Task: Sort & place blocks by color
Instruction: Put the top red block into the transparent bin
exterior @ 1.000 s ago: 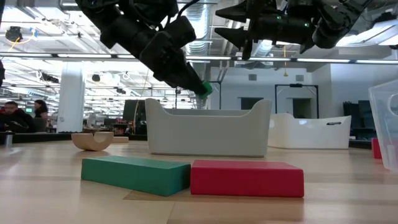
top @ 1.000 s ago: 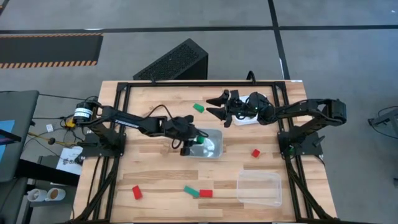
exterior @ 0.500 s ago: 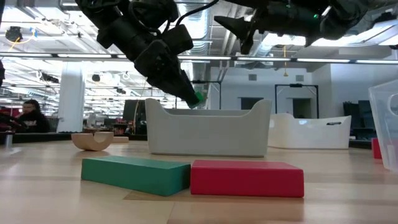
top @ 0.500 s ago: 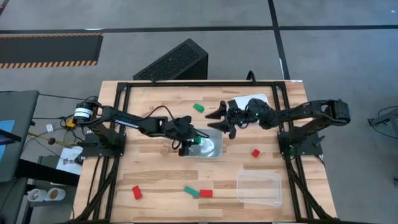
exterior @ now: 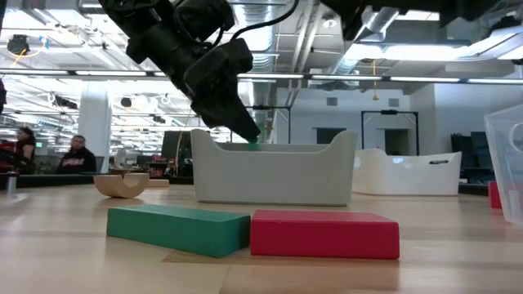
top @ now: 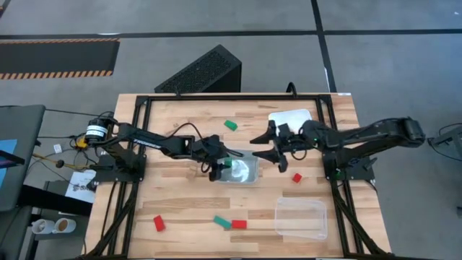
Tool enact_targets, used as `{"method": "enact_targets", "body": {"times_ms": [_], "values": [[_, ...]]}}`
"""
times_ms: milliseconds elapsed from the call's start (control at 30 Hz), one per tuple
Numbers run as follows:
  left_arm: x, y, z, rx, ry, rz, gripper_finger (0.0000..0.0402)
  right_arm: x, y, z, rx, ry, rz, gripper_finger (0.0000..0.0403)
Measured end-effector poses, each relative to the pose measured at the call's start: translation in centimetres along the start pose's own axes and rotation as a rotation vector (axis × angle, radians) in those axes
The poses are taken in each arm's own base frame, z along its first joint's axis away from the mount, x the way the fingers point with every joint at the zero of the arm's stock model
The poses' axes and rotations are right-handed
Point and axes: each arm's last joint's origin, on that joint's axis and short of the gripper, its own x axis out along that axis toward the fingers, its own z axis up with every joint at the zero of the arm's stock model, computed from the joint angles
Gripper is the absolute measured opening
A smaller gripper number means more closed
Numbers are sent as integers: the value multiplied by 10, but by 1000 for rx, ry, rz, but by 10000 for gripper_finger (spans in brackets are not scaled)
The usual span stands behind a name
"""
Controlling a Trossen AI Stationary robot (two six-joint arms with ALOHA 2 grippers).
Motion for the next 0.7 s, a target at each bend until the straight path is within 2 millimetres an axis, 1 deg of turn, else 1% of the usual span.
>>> {"method": "enact_targets", "body": {"times_ms": [133, 200, 267, 333, 367, 467, 567, 700], "values": [[-3, 2, 0, -50, 41, 2, 260, -5, 11, 3, -31, 1, 36, 245], [-10, 1, 9, -53, 71, -8, 272, -6, 16, 5, -57, -12, 55, 245], [-24, -2, 23, -51, 93, -18, 277, -7, 19, 5, -73, -18, 53, 245], [-41, -9, 39, -30, 58, -29, 278, -7, 19, 5, -81, -20, 35, 245], [-52, -14, 47, -17, 12, -21, 278, -7, 19, 5, -81, -20, 27, 245], [-85, -34, 63, 43, -157, 38, 273, -7, 16, 5, -82, -25, 1, 245], [-117, -50, 61, 80, -249, 108, 258, -7, 14, 5, -83, -24, -13, 245], [-146, -65, 41, 52, -338, 135, 237, -7, 14, 5, -96, -23, -17, 245]]}}
